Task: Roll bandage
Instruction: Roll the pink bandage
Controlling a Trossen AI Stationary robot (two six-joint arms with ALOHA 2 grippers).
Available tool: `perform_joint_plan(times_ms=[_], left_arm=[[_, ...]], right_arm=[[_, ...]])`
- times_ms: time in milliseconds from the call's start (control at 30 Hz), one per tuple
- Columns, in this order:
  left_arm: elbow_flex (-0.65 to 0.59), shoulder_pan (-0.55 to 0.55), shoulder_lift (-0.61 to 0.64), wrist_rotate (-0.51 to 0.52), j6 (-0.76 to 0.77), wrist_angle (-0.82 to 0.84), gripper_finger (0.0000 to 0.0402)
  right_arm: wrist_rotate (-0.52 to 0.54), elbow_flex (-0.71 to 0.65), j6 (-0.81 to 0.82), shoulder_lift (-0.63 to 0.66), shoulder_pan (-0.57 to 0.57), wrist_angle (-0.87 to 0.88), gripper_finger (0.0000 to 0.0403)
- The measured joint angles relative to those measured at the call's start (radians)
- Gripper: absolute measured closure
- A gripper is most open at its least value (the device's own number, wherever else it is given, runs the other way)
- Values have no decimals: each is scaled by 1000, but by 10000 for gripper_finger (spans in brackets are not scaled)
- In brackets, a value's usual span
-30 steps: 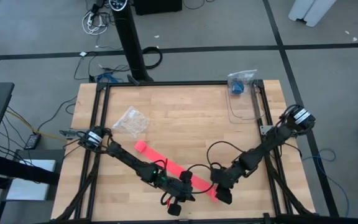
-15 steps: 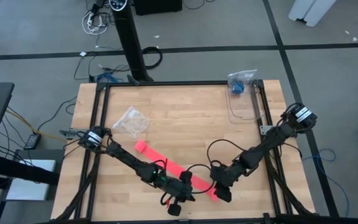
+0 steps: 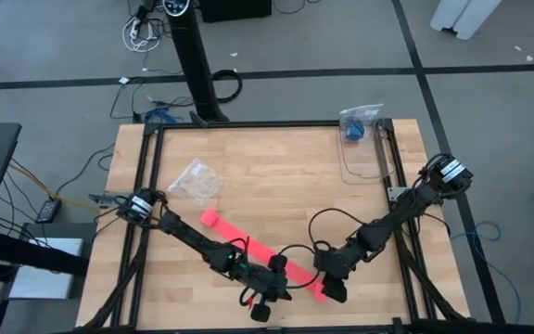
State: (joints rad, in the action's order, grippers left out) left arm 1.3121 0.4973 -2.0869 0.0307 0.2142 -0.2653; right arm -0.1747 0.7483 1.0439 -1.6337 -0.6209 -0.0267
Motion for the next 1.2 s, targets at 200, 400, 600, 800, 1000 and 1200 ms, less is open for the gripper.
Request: perform_joint_plan(times_ms=[200,400,600,800,1000,1200], left_arm=[[0,0,0,1,0,0,395],[0,0,0,1,0,0,395],[0,0,0,58,3,-5,395],[0,-8,-27,103,-28,-7,395],[-1,-16,-69,156,-29,3,395],[1,-27,-99,191,-22,5,395]], right_arm=[[-18,0,10,0,0,-3,249],[5,0,13,0,5,2,285],[1,0,-13,0,8,25,349],[4,0,-66,0,8,39,391],[23,0,-100,0,8,39,395],[32,0,-122,0,-1,42,395]])
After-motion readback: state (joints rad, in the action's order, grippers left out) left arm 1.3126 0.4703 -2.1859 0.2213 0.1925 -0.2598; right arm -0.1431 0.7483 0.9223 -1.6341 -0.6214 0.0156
